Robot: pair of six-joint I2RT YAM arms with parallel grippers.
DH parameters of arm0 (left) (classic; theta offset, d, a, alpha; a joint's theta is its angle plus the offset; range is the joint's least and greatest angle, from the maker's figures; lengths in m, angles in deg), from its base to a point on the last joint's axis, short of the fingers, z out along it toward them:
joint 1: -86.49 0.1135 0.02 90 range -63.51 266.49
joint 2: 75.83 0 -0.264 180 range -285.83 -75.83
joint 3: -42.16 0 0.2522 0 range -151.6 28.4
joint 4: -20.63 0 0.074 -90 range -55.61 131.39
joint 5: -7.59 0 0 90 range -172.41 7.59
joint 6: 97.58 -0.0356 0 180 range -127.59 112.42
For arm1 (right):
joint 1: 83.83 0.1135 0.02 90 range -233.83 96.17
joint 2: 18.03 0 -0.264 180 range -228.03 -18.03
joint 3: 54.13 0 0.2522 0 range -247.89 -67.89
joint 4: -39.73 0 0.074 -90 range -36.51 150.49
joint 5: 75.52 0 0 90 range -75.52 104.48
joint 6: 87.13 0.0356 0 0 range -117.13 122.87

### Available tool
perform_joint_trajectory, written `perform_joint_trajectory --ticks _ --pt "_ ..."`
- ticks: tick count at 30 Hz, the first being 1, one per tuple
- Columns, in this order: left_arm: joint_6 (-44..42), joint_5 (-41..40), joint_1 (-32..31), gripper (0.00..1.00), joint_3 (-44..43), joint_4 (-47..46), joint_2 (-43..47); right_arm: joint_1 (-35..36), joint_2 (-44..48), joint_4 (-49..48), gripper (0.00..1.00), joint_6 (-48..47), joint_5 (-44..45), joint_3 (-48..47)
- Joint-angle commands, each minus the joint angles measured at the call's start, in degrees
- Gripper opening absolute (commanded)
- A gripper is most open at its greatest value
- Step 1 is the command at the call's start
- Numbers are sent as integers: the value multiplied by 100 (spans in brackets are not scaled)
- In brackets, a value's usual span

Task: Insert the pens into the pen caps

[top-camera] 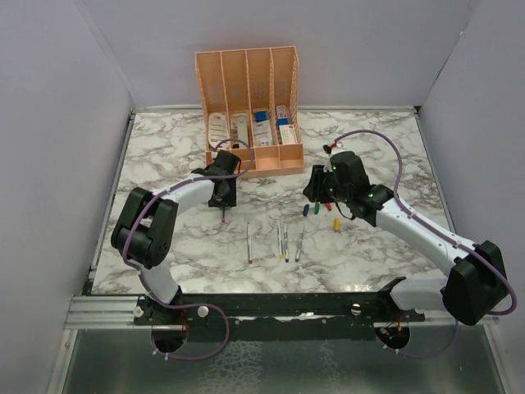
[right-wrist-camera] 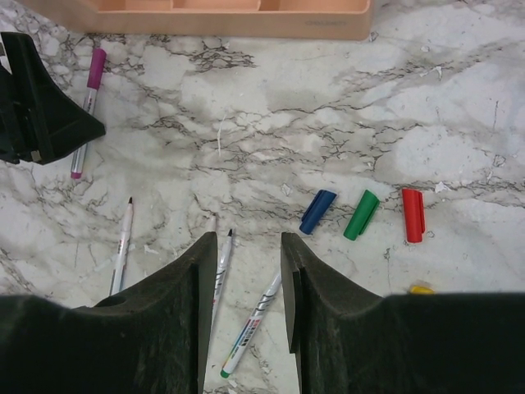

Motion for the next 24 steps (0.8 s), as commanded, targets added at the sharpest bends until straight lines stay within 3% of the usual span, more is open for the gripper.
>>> perform_joint_trajectory --ticks 1,14,24 --pt "19 204 28 43 -94 152 510 27 112 -52 36 -60 -16 129" --pt "362 1147 -95 43 417 208 1987 17 -17 74 37 222 713 139" --pt "1178 820 -1300 43 849 559 2171 -237 -418 409 37 467 1356 190"
